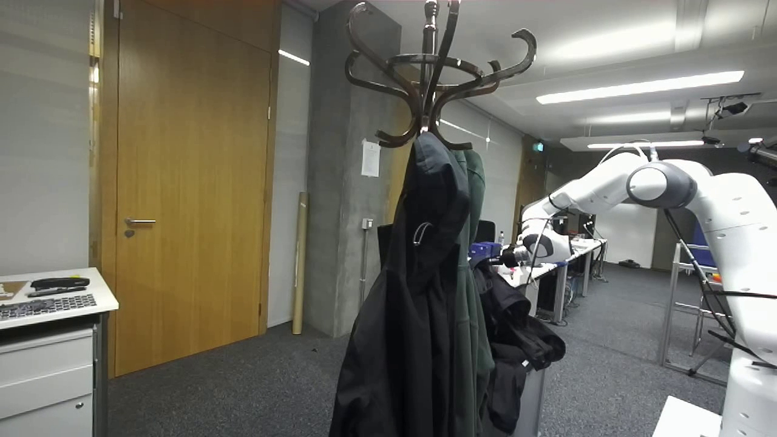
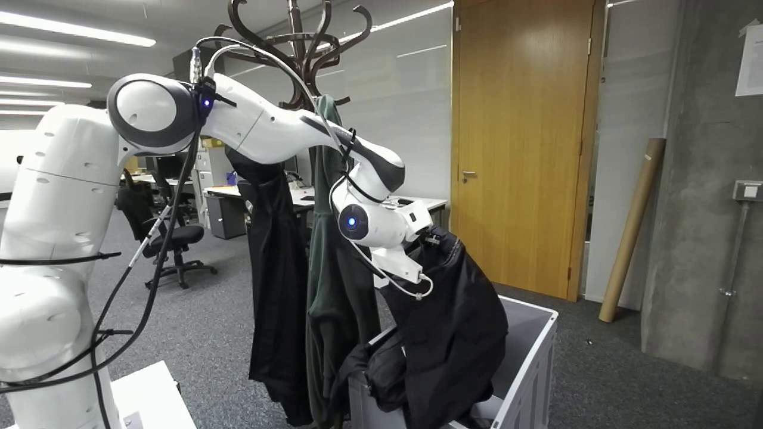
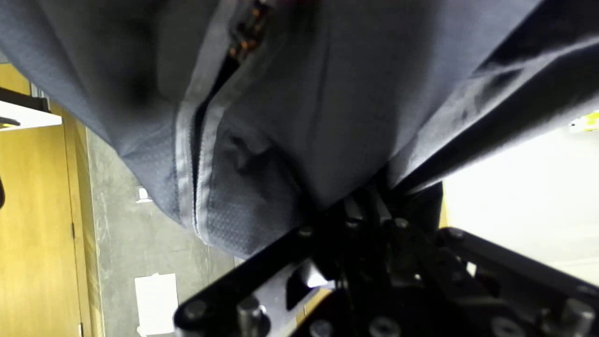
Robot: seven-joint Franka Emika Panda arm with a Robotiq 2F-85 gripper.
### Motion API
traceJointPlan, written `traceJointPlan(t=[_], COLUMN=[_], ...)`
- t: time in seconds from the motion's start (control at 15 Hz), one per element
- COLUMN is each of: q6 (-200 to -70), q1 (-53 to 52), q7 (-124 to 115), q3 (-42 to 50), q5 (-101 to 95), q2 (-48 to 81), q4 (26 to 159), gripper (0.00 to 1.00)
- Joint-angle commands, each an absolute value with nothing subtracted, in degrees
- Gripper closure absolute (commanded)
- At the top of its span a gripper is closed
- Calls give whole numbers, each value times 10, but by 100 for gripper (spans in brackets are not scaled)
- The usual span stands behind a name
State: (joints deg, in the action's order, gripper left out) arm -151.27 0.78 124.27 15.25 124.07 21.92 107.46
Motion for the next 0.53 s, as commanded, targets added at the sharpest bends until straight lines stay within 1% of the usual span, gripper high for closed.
traceJointPlan(t=[0.0, 0.47], q6=[-1513, -1513], q1=[9, 12], q7=[1233, 1230], q3=[151, 149], q5=[1235, 1235], q2=[225, 232], q4=[1071, 1065], gripper=[93, 93])
